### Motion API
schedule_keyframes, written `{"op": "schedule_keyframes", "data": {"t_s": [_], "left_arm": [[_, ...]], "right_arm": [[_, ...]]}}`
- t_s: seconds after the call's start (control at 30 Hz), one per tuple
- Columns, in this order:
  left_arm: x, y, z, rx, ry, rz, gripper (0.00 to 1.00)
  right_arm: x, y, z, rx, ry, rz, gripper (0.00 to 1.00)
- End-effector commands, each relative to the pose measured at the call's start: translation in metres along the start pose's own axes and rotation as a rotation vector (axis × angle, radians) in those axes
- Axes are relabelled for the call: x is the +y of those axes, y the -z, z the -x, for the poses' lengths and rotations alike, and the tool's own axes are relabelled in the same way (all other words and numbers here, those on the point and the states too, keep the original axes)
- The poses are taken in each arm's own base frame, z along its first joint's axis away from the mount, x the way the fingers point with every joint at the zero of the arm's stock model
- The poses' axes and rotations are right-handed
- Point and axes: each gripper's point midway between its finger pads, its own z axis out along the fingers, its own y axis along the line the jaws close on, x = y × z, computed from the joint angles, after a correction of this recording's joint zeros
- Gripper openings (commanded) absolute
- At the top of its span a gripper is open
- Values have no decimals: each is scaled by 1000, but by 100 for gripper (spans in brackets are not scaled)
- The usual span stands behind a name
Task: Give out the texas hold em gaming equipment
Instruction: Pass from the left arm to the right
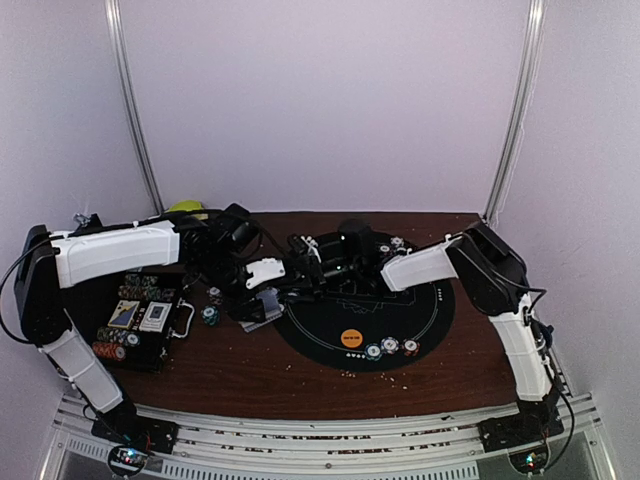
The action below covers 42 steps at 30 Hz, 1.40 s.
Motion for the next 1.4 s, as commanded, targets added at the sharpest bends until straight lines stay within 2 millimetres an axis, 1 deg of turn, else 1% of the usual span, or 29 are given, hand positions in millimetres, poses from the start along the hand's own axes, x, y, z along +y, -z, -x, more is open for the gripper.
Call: {"op": "schedule_keyframes", "data": {"t_s": [0.0, 0.13, 0.23, 0.37, 0.4, 0.43, 0.47, 0.5, 0.57, 0.7, 0.73, 0.8, 0.97, 1.07, 1.1, 1.13, 1.2, 1.33, 1.37], "left_arm": [[2, 24, 21, -87, -13, 25, 28], [2, 25, 21, -92, -14, 28, 28], [1, 23, 19, -90, -13, 26, 28], [1, 23, 20, -89, -13, 27, 28], [1, 23, 20, -89, -13, 28, 28], [1, 22, 19, -86, -14, 26, 28], [1, 22, 19, -85, -13, 25, 28], [0, 21, 18, -82, -14, 25, 28], [0, 21, 18, -80, -15, 25, 28], [-2, 20, 17, -78, -20, 25, 28], [-2, 19, 17, -75, -19, 25, 28], [-3, 19, 17, -73, -22, 23, 28], [-4, 14, 13, -59, -20, 21, 28], [-4, 14, 14, -57, -21, 22, 28], [-4, 13, 13, -55, -22, 24, 28], [-3, 13, 13, -55, -21, 25, 28], [-4, 10, 12, -49, -21, 21, 28], [-3, 8, 11, -46, -21, 25, 28], [-3, 9, 12, -50, -20, 30, 29]], "right_arm": [[50, -5, -4, -36, 22, 239, 100], [49, -13, -14, -16, -4, 254, 100], [45, -13, -15, -27, -4, 237, 100], [33, -15, -14, -36, -12, 183, 100], [30, -16, -15, -33, -17, 179, 98], [26, -16, -16, -34, -29, 168, 93], [21, -17, -17, -31, -33, 158, 90], [19, -18, -16, -31, -35, 154, 88], [8, -21, -15, -29, -60, 118, 81], [-16, -26, -17, -3, -71, 16, 72], [-20, -26, -18, 10, -67, -9, 72], [-23, -27, -18, 25, -51, -42, 69], [-16, -28, -14, 42, -12, -57, 58], [-14, -32, -20, 67, -12, -56, 49], [-11, -33, -20, 71, -13, -50, 45], [-8, -35, -21, 76, -12, -34, 38], [3, -37, -21, 76, -18, 20, 27], [23, -35, -20, 57, -43, 114, 1], [26, -35, -20, 58, -43, 125, 0]]}}
